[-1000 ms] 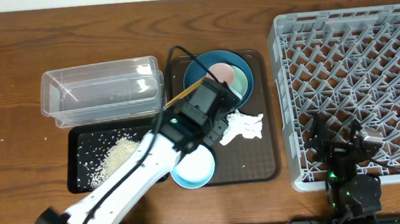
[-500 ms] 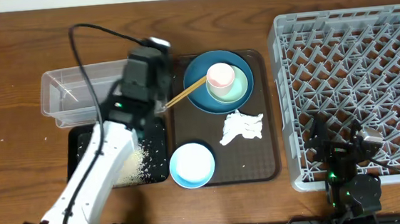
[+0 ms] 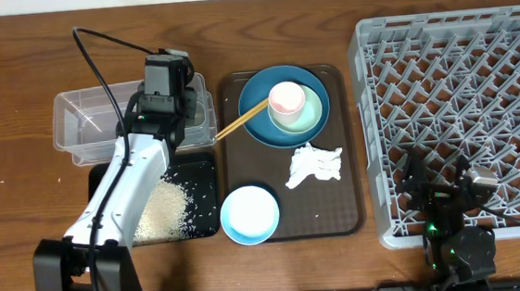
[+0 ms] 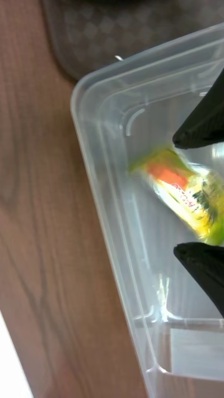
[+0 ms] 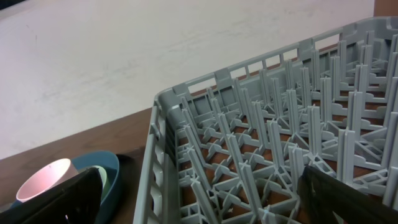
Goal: Sort waste into correct bins and load items into the dishwasher rack
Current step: 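Carry the wrapper left and drop it into the clear bin, then move the left gripper back toward the white tissue on the tray, then grasp the crumpled white tissue with the left gripper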
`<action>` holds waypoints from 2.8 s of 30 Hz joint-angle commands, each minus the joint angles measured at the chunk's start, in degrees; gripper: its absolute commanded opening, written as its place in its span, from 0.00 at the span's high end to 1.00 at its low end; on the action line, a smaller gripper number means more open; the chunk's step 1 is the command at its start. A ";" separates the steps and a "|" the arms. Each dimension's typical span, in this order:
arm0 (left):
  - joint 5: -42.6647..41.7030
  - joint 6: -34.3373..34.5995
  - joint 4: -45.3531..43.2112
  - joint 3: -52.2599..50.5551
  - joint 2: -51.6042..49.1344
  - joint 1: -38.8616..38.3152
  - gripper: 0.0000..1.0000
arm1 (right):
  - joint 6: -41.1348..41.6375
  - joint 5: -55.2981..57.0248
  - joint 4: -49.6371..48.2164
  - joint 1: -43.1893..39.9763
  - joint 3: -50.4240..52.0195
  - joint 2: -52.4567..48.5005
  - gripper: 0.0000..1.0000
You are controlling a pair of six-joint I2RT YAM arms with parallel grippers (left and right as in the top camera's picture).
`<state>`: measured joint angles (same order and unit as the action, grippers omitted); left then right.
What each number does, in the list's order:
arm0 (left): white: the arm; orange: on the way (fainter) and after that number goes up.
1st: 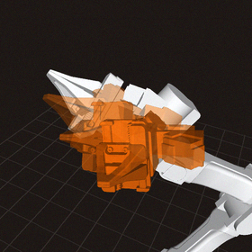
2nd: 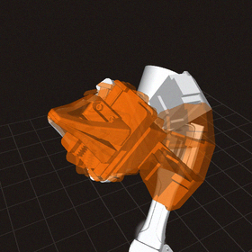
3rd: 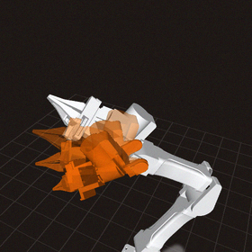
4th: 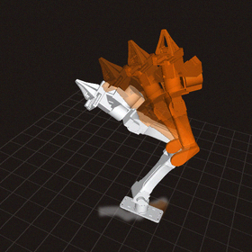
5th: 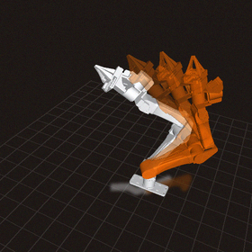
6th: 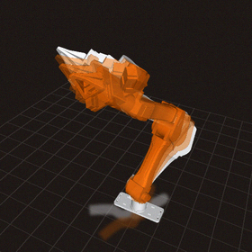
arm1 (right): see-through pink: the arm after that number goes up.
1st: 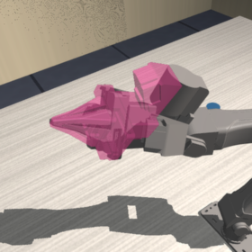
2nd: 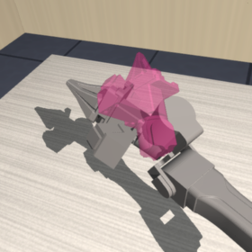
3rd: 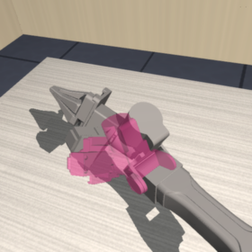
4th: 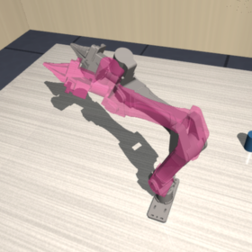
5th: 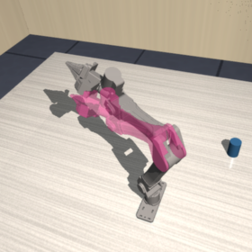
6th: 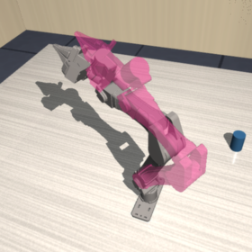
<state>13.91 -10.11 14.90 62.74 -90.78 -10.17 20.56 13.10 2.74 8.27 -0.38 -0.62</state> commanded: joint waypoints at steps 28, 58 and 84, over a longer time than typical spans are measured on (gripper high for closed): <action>-16.65 32.81 9.18 -0.15 8.90 -37.90 0.53 | -0.28 0.61 0.24 -0.33 0.07 0.31 0.01; -6.73 37.90 -0.39 -0.17 -16.26 -41.55 0.12 | -0.28 0.61 0.24 -0.33 0.07 0.31 0.01; -1.66 37.59 7.32 -0.15 -3.91 -41.38 0.89 | -0.28 0.59 0.24 -0.33 0.07 0.24 0.01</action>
<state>8.58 27.22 21.32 62.41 -100.75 -51.64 20.56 13.13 2.72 8.27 -0.38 -0.62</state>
